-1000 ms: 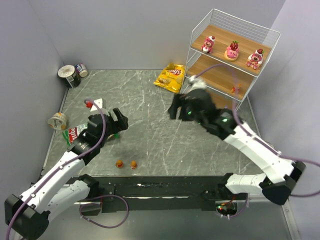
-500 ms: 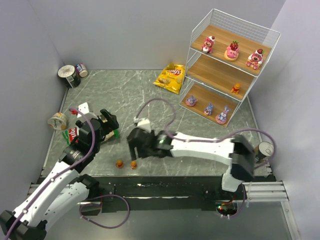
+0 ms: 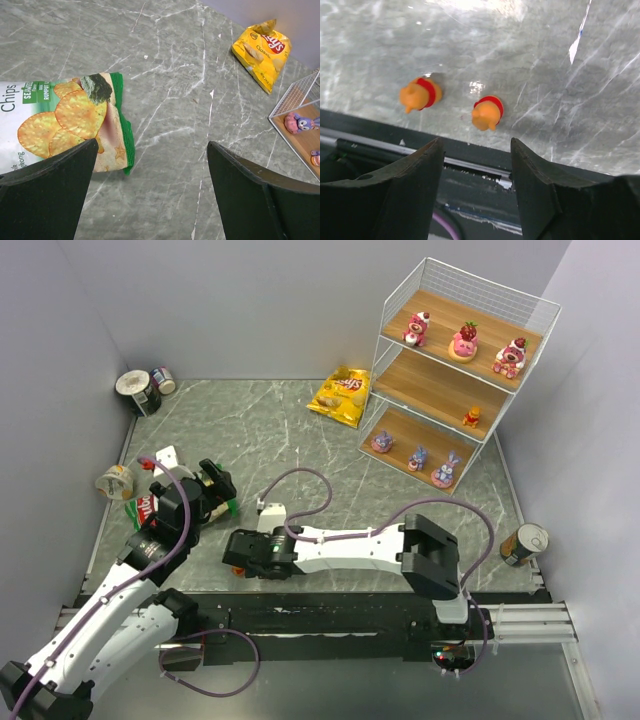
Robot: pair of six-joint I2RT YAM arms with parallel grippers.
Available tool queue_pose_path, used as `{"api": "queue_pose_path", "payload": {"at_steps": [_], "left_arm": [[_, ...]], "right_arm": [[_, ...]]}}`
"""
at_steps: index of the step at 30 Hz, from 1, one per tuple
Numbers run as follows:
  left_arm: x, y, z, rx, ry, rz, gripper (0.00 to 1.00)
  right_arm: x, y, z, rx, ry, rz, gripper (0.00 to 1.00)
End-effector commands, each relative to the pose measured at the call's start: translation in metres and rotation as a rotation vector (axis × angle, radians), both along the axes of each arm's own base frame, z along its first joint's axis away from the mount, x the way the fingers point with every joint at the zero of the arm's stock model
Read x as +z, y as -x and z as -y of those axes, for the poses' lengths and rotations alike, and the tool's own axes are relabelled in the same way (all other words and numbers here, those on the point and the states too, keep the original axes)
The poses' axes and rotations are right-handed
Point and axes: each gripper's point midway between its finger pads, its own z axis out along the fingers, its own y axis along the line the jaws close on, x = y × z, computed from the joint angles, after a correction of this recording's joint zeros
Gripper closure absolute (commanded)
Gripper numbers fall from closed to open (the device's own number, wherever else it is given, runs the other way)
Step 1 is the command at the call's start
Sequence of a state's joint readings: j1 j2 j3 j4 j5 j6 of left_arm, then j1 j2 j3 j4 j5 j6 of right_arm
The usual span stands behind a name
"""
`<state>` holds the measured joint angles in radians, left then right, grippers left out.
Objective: Place and organize the plastic toys onto the shelf
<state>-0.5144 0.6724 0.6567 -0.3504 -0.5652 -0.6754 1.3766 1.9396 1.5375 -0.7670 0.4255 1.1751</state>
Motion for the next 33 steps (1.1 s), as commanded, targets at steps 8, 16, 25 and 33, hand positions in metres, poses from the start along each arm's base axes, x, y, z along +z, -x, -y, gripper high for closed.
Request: {"api": "queue_pose_path", "payload": {"at_steps": [8,16,25,33], "left_arm": [[0.01,0.0,0.0,0.003,0.026,0.026,0.04],[0.013,0.001,-0.004,0.018,0.03,0.04,0.04],[0.01,0.0,-0.002,0.015,0.027,0.034,0.04],[0.009,0.0,-0.002,0.014,0.025,0.029,0.04]], "right_arm": [[-0.023,-0.006,-0.016,-0.066,-0.001,-0.011,0.4],[-0.04,-0.02,-0.02,-0.046,0.043,0.016,0.41],[-0.053,-0.028,-0.008,-0.06,0.108,0.026,0.54],[-0.06,-0.05,0.041,-0.076,0.196,0.093,0.88]]}}
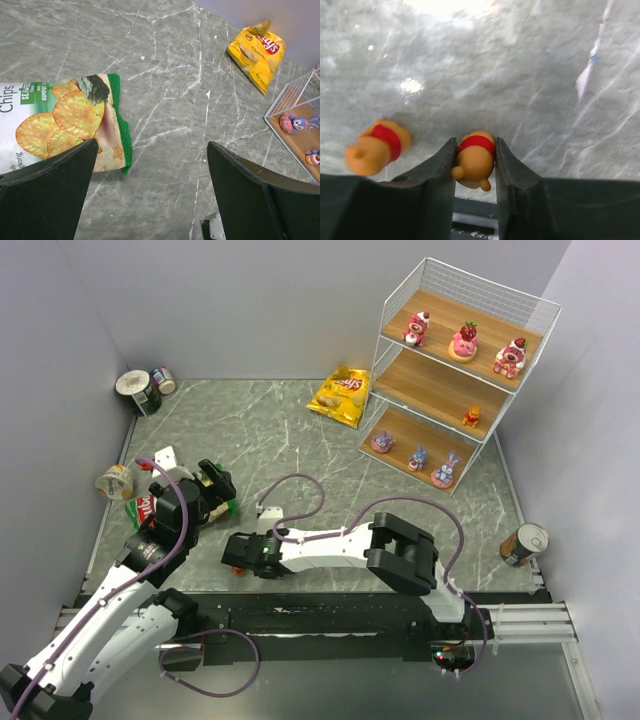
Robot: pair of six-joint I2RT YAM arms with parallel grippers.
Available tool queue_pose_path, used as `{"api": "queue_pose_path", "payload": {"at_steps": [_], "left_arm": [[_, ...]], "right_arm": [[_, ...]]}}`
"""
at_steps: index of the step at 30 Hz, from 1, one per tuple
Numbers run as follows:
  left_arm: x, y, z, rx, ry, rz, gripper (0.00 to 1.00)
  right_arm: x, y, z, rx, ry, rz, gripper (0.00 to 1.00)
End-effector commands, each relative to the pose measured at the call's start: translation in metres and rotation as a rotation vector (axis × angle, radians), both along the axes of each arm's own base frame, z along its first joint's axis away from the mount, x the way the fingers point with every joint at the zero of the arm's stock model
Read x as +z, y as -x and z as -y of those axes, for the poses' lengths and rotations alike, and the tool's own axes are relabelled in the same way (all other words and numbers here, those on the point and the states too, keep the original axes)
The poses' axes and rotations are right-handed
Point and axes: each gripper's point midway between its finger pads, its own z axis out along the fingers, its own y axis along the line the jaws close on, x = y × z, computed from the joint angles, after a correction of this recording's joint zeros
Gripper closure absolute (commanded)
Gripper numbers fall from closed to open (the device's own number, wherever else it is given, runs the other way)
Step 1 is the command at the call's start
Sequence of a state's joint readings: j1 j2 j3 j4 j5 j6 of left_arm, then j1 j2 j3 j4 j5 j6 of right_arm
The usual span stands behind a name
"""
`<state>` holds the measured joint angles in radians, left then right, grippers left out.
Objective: Place and organize the plastic toys onto the shelf
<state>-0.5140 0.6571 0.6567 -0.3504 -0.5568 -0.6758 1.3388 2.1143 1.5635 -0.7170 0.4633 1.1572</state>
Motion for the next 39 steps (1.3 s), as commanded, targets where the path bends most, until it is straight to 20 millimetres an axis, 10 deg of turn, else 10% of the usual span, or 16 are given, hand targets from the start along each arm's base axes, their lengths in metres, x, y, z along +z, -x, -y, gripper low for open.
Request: {"api": "queue_pose_path", "payload": {"at_steps": [1,7,13,39], "left_arm": [[0.006,-0.002,-0.002,0.02,0.017,0.019,0.04],[0.004,-0.002,0.0,0.012,0.019,0.013,0.04],[0.002,-0.003,0.002,0.002,0.02,0.006,0.04],[-0.002,-0.006,0.005,-0.008,0.011,-0.009,0.04]], "right_arm": [[0.009,-0.034,0.047,-0.05,0.068,0.102,0.91],[0.003,-0.099,0.126,0.013,0.191,0.191,0.94],[-0.01,-0.139,0.141,0.217,0.269,0.198,0.94],[-0.004,-0.136,0.138,0.146,0.084,0.033,0.42]]}}
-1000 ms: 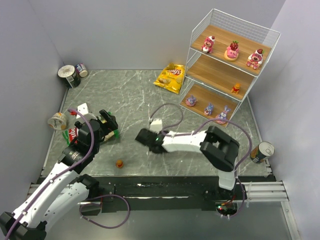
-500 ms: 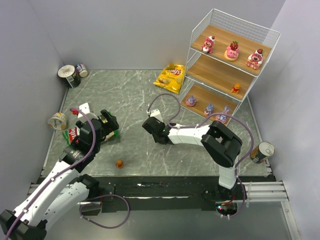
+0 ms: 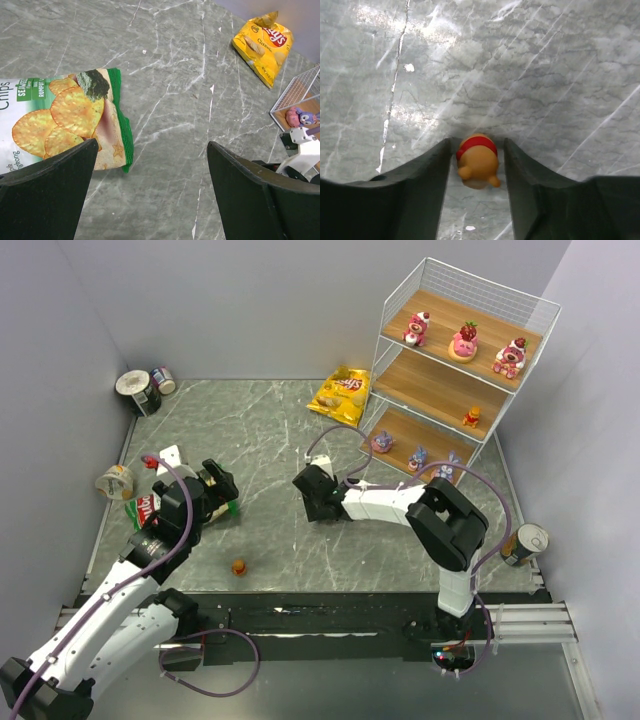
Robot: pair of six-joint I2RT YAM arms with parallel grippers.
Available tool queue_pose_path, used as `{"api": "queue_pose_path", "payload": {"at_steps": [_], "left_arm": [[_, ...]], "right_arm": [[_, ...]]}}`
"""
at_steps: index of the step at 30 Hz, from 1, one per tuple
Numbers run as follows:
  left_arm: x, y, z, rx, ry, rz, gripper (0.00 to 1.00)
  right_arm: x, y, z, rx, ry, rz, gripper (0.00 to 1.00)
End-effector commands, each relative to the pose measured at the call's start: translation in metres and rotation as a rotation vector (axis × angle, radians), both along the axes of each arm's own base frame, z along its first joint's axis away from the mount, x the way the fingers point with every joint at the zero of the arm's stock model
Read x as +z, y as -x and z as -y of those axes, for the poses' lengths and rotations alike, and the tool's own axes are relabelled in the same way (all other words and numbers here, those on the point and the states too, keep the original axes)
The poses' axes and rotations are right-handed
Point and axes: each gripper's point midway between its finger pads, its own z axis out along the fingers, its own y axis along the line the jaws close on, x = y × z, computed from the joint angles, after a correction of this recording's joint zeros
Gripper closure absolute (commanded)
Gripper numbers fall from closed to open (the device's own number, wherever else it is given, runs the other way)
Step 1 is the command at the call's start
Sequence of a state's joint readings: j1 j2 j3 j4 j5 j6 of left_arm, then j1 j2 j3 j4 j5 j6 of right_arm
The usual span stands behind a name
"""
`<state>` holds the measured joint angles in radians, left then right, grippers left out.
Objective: Place and organize the plastic toys onto the shelf
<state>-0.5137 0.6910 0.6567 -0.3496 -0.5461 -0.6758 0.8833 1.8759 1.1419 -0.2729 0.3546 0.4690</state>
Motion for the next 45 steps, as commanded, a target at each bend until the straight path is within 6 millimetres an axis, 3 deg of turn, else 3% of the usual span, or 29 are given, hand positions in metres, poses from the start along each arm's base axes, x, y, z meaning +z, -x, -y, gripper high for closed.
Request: {"api": "queue_pose_path", "payload": {"at_steps": [1,8,10,11,16,20,29,39,45], "left_arm": [[0.006,-0.002,0.001,0.003,0.023,0.02,0.04],[0.008,-0.001,-0.001,0.008,0.027,0.028,0.04],[0.009,-0.001,-0.001,0.009,0.032,0.029,0.04],[0.009,-0.001,0.0,0.007,0.034,0.029,0.04],[0.006,0.001,0.0,0.011,0.036,0.011,0.04],[0.007,0.002,-0.001,0.009,0.037,0.015,0.04],[0.005,-0.003,0.002,0.004,0.029,0.011,0.04],[0.002,-0.009,0.003,-0.007,0.04,0.004,0.04],[0.002,-0.009,0.004,-0.011,0.046,0.003,0.04]], "right_arm": [[0.0,0.015,0.003,-0.017,-0.008,-0.088,0.36],[0.003,0.013,0.01,-0.077,-0.019,-0.049,0.26],[-0.01,0.015,0.023,-0.114,0.009,-0.017,0.26],[-0.01,0.009,0.015,-0.127,-0.039,0.027,0.27],[-0.034,0.003,0.022,-0.225,-0.015,0.106,0.33],[-0.045,0.0,0.015,-0.231,-0.01,0.156,0.36],[-0.059,0.02,0.029,-0.333,0.023,0.135,0.5],[-0.054,0.043,0.035,-0.336,0.059,0.14,0.47],[-0.057,0.049,0.043,-0.365,0.069,0.138,0.51]]}}
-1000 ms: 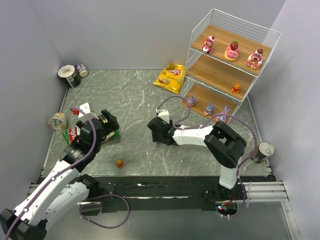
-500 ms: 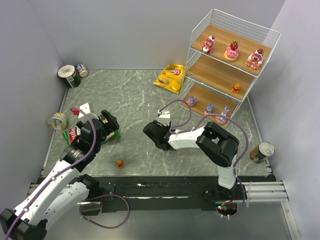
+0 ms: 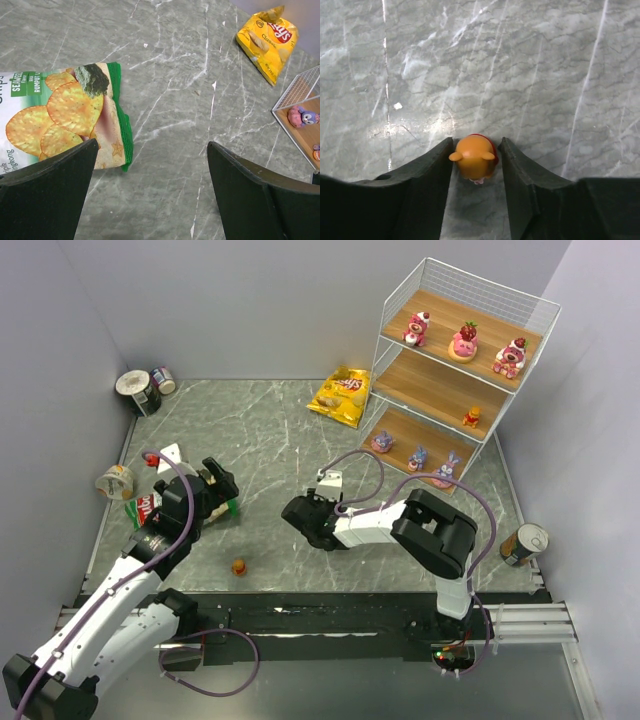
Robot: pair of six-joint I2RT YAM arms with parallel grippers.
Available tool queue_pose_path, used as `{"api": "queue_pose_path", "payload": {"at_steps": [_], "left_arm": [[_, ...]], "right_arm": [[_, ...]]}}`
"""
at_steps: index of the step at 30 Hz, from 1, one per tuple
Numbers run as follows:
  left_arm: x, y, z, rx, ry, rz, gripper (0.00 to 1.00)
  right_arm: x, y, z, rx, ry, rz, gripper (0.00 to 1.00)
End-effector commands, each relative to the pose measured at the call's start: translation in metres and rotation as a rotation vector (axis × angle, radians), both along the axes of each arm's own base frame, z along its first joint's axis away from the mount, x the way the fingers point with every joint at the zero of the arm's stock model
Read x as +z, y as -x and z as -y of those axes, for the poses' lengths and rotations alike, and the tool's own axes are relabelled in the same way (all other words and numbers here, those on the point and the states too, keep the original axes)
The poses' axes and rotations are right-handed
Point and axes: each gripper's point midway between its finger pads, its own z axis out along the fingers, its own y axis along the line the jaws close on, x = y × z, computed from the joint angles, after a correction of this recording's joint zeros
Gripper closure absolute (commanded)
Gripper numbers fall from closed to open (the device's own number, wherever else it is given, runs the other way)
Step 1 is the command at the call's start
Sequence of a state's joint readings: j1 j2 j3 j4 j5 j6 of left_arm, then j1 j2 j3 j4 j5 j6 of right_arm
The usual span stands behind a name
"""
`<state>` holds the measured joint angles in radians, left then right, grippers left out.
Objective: Place and organize the plastic toys onto the shelf
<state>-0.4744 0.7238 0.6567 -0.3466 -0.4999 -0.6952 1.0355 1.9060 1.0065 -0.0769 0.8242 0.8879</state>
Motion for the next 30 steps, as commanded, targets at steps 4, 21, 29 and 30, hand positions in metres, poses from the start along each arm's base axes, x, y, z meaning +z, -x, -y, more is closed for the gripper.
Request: {"api": "queue_pose_path", "payload": {"at_steps": [4,21,29,30], "left_arm": [[0.011,-0.004,0.004,-0.017,0.028,0.037,0.04],[0.011,-0.003,0.005,-0.024,0.023,0.033,0.04],[0.009,-0.004,0.006,-0.03,0.021,0.025,0.04],[0.009,-0.005,0.006,-0.03,0.022,0.026,0.04]], "right_arm": [[-0.054,0.046,0.04,0.007,0.15,-0.214,0.52],[0.044,0.005,0.059,-0.037,0.071,-0.119,1.0],[0.157,-0.049,0.126,-0.137,0.082,-0.011,1.0],[0.165,-0.053,0.133,-0.149,0.09,-0.004,1.0]]}}
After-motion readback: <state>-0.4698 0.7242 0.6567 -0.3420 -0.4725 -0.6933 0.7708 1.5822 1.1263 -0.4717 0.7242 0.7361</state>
